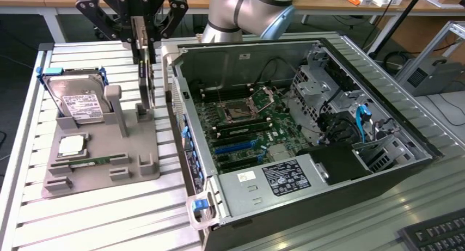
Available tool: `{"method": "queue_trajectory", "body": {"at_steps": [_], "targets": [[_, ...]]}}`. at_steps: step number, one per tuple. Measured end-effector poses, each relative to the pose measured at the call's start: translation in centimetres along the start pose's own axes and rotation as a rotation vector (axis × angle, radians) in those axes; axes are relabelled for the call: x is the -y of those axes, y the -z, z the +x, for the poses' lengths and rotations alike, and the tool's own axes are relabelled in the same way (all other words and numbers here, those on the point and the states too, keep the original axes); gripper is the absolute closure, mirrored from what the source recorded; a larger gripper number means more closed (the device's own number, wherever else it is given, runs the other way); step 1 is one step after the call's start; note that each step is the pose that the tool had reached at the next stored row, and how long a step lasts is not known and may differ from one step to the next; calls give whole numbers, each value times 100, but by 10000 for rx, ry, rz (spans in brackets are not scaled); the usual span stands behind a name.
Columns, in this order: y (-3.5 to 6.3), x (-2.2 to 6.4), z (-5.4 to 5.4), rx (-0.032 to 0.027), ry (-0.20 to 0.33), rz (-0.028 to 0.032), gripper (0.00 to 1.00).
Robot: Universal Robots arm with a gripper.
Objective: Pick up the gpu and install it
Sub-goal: 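Pick up the gpu and move the gpu toward the slot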
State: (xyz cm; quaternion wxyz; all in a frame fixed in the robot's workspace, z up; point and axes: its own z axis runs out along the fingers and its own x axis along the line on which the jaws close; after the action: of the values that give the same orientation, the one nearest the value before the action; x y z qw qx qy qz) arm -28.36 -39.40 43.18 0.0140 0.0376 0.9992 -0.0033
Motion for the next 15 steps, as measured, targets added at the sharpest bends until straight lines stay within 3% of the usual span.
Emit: {"method": "queue_trajectory", "body": {"at_steps": [15], "targets": [[-1,-2,-29,1,0,0,73]]}}
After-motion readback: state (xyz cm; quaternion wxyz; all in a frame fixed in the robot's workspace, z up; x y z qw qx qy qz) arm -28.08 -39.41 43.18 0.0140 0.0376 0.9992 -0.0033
